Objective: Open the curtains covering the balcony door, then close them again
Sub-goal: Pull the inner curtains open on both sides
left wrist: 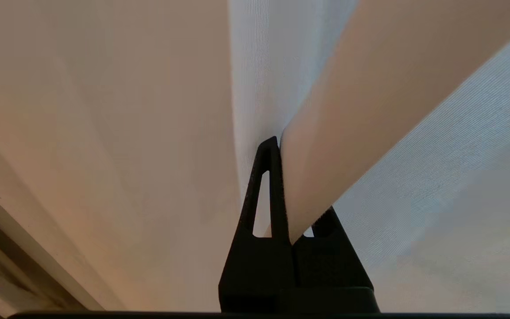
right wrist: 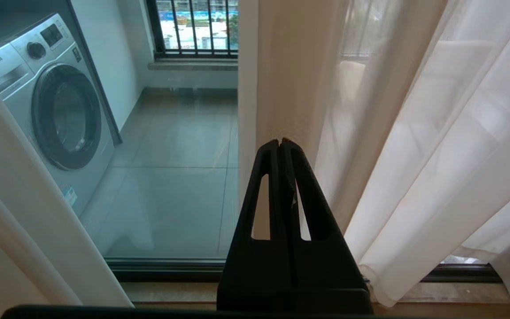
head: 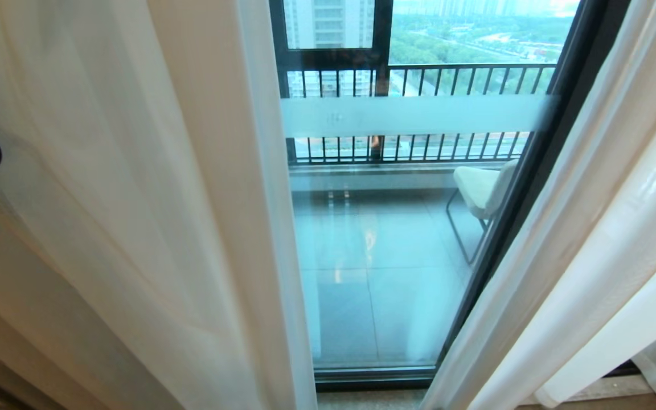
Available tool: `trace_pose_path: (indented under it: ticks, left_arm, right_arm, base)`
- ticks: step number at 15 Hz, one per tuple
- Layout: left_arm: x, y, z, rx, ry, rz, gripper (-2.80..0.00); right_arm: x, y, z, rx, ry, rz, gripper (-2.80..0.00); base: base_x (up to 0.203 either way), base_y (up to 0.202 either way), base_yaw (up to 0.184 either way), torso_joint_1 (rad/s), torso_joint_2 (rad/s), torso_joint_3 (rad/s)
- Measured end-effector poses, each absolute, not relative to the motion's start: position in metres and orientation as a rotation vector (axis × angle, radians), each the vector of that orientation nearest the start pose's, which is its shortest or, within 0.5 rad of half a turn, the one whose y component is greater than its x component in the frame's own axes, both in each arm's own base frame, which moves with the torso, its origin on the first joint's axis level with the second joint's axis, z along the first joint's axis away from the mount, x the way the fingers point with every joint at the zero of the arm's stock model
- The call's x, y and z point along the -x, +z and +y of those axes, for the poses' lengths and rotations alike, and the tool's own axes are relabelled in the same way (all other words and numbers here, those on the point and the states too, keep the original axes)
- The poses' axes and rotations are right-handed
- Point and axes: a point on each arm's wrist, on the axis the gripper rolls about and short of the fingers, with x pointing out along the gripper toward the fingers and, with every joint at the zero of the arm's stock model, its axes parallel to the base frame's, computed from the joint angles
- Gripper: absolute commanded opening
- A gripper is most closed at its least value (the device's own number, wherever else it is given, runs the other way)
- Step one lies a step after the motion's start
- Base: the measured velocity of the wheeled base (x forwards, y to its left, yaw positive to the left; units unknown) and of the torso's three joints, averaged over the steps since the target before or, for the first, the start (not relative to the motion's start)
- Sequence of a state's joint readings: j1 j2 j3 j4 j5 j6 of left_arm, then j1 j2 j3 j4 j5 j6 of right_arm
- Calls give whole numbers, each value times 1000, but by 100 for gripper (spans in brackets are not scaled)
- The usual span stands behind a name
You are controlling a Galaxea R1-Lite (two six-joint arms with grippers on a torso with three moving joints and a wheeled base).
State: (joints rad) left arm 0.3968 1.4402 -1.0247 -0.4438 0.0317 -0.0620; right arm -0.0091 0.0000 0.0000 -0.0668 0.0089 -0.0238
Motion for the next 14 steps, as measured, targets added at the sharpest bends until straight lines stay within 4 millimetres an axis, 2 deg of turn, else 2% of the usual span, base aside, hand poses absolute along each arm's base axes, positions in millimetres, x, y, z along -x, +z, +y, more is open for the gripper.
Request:
trace_pose_path:
  ticks: [12,14]
  left_arm:
    - [-232,299,98,56,428,-41,-280]
    - [-229,298,97,56,429,-41,-280]
  right_arm:
    - [23,82,0,25,-1,-67,-280]
    - [23,82,0,25,-1,-67,-280]
  base:
    - [0,189,0,4,3,3]
    - [0,114,2,-1,4,1]
